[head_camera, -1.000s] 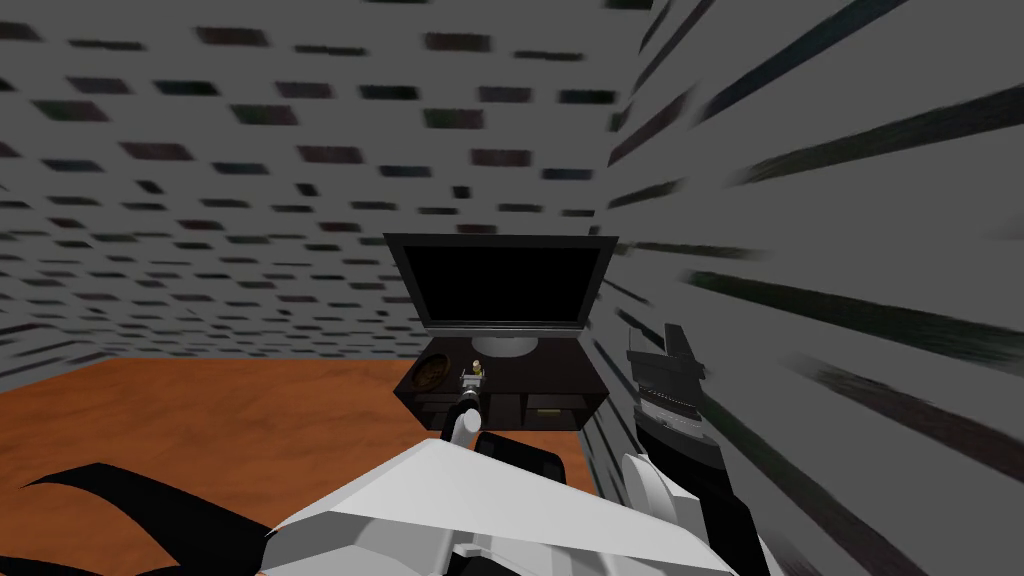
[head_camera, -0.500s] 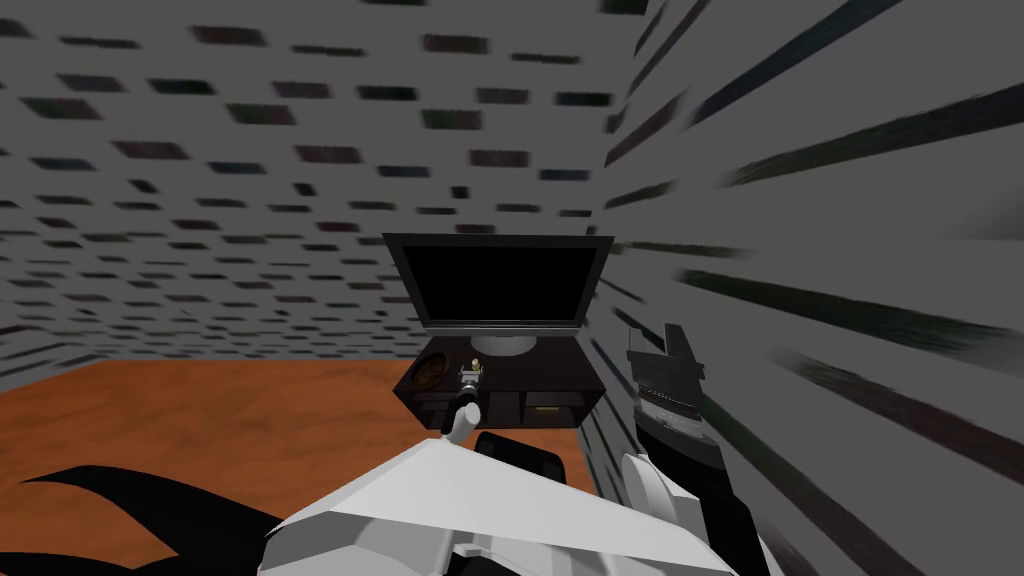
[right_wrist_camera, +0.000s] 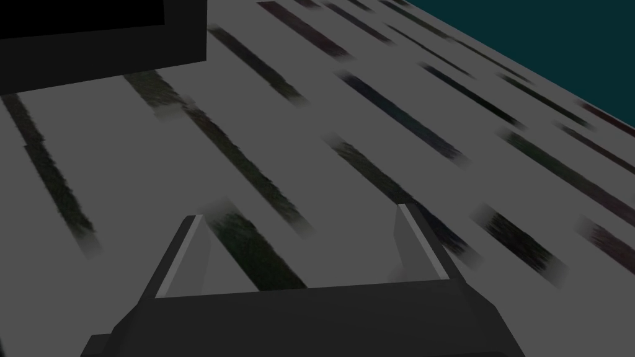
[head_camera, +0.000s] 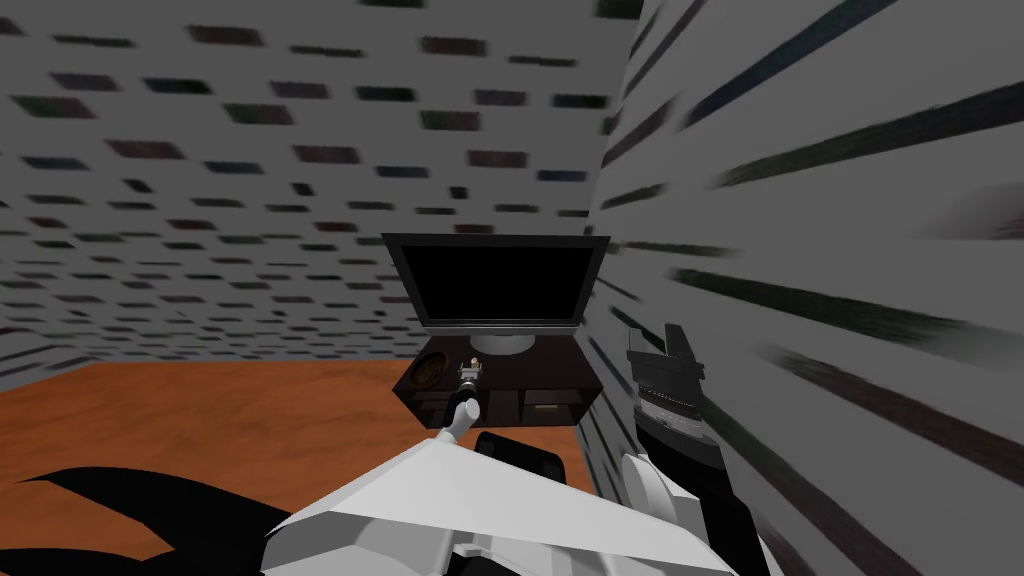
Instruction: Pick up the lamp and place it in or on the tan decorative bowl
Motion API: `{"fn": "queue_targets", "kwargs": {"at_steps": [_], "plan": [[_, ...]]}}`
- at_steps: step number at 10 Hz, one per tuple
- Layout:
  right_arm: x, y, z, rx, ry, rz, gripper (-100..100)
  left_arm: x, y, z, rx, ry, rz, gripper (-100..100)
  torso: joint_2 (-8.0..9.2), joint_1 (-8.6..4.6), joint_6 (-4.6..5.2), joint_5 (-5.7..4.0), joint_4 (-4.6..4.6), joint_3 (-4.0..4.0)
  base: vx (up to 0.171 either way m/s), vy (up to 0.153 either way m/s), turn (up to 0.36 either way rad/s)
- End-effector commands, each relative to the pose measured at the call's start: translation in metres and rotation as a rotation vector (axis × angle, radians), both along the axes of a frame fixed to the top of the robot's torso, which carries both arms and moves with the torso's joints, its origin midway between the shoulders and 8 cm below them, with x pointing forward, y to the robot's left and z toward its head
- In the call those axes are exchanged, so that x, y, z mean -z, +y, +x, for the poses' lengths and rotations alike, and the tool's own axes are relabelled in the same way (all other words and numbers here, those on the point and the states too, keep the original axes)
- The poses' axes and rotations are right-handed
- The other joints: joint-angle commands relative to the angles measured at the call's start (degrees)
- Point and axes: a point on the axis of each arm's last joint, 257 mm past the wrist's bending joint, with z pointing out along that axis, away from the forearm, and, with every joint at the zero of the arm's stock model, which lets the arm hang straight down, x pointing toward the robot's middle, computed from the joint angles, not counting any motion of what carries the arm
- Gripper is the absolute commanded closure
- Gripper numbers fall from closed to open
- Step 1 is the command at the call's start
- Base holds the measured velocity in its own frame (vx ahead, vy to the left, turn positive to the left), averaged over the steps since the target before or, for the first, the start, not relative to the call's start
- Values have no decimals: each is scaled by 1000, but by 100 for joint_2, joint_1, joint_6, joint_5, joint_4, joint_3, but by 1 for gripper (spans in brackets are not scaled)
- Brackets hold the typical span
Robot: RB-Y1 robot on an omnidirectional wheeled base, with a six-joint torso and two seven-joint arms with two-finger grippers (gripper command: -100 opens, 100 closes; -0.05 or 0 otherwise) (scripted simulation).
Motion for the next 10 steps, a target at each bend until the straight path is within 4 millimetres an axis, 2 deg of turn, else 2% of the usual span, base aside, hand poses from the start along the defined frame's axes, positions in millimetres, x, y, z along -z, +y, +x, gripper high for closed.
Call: {"fn": "queue_targets", "kwargs": {"at_steps": [1,9,10], "plan": [[0,0,0,0,0,0,0,2,5,4,-12,2,-15,-100,0,0,0,0,0,0,-16,-14,-19],[0,0,0,0,0,0,0,8,10,13,-9,18,-23,-100,0,-1,0,0,0,0,-14,-10,-12],[0,0,0,0,0,0,0,8,10,14,-9,19,-24,100,-3,1,-1,0,-1,-1,0,0,0]]}}
